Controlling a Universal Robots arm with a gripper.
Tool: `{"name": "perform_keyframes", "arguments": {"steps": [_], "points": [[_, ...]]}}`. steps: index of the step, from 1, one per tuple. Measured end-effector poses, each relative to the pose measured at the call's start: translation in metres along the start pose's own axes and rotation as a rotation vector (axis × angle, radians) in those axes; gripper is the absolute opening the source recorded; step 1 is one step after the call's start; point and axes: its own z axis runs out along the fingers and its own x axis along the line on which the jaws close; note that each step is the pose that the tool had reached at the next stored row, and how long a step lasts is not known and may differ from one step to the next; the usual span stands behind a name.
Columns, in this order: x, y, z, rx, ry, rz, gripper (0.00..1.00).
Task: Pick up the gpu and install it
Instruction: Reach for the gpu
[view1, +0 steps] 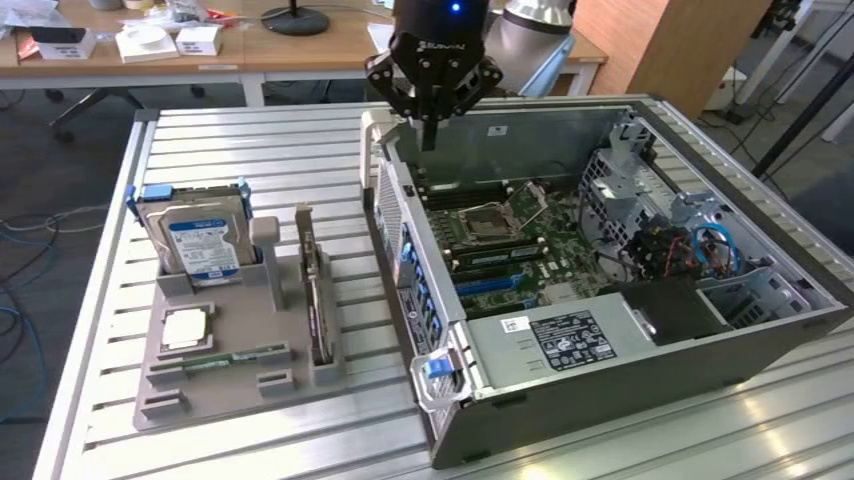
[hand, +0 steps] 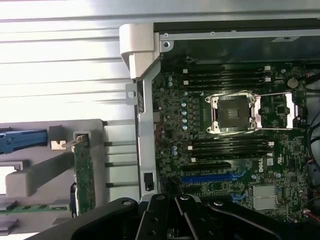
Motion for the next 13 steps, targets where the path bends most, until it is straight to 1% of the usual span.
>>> {"name": "perform_keyframes", "arguments": {"steps": [7,8,13], "points": [[0.021,-0.0016,0.0003,0.0000,-0.0001,0.000,0.10],[0.026,-0.0020,0.0004,0.0001,0.0000,0.000,0.10],[0.042,-0.0032,0.0009,0.0003,-0.0001,0.000,0.10]]}}
